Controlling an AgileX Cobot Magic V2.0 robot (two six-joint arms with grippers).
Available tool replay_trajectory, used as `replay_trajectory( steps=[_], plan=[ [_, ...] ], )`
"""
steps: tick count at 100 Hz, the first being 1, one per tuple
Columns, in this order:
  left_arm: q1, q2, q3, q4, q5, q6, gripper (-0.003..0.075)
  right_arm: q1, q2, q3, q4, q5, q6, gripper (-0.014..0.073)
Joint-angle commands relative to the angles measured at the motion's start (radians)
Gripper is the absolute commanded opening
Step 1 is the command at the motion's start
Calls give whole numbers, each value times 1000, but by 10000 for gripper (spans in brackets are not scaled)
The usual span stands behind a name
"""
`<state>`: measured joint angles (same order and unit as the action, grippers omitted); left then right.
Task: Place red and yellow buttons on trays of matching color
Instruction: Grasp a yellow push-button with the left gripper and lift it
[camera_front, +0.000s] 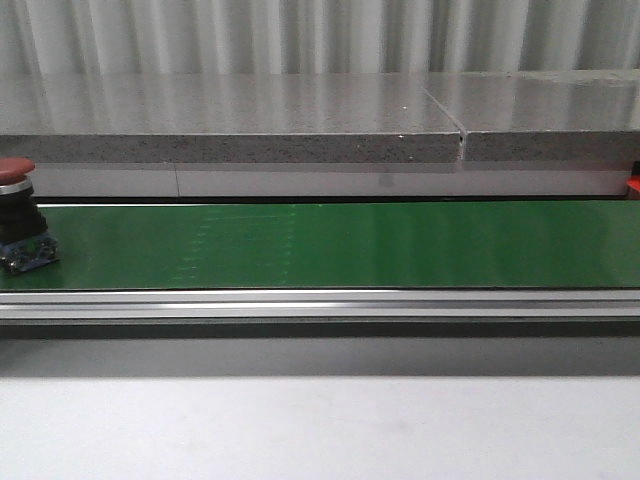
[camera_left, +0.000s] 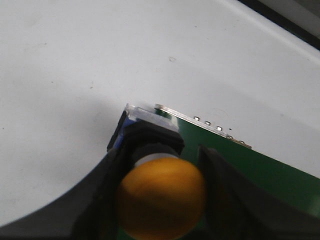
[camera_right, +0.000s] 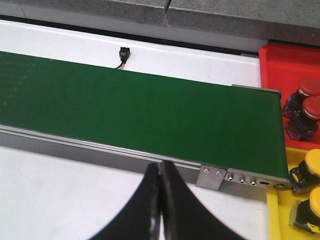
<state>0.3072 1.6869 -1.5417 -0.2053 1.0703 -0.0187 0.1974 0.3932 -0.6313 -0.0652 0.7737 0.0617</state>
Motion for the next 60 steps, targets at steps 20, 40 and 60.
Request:
replay_trajectory(
  steps=[20, 40, 60],
  plan=[
    [-111, -129, 100, -16, -50, 32, 58, -2, 3, -22, -2, -72, -5, -69],
    [-155, -123, 175, -16, -97, 32, 58, -2, 3, -22, -2, -72, -5, -69],
    [-155, -88, 191, -10, -68, 32, 64, -2, 3, -22, -2, -72, -5, -69]
  ],
)
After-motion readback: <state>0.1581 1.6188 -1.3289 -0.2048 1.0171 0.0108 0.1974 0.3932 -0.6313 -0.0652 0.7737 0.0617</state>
